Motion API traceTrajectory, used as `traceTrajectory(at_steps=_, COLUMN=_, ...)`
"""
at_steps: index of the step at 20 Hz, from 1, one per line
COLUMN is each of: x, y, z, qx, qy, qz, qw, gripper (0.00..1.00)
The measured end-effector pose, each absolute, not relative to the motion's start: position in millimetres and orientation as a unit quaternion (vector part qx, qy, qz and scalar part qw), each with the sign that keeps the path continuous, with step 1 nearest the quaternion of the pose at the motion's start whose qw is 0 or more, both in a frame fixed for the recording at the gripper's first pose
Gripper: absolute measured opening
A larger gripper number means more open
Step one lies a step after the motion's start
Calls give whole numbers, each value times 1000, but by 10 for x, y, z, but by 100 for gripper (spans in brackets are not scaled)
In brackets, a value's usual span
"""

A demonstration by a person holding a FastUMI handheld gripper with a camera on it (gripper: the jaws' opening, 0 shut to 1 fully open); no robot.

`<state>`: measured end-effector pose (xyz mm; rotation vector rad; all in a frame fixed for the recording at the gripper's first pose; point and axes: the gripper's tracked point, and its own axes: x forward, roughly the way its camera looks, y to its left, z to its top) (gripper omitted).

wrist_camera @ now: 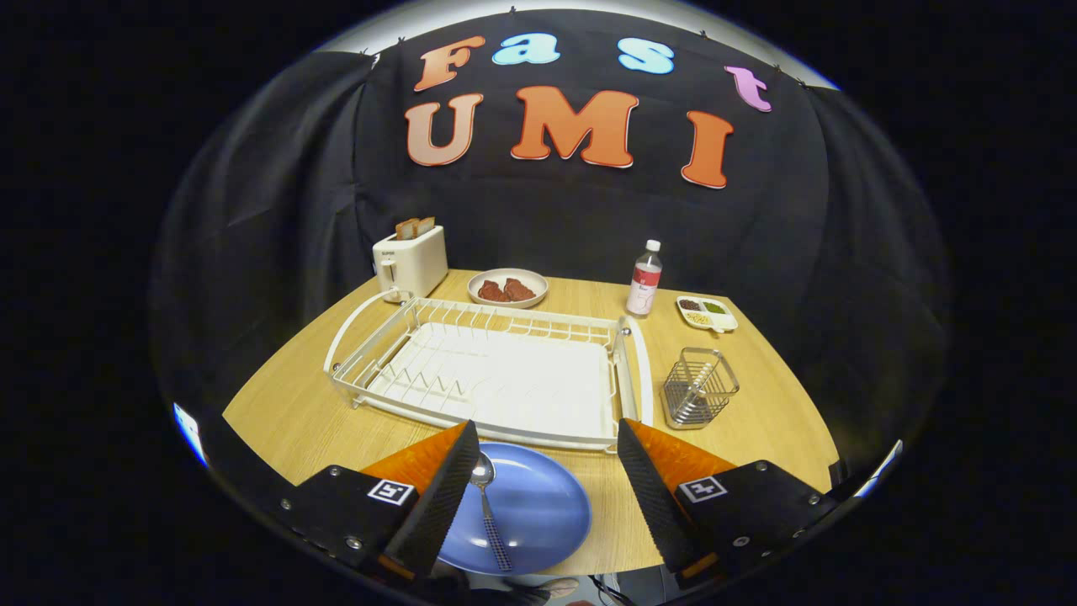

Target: Take the plate from the dish rack, then take the spoon from the basket and place it into the plate.

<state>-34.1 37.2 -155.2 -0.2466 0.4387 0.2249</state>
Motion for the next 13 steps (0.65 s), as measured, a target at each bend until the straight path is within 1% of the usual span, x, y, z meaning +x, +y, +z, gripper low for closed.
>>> traceTrajectory(at_steps=8, x=-208, y=34, z=-626, qx=-72, qy=134, qz=62, qw=986, gripper=98)
traceTrajectory(at_steps=13, x=-49, y=14, z=-212, qx=-37, qy=93, qz=58, qw=993, gripper=98)
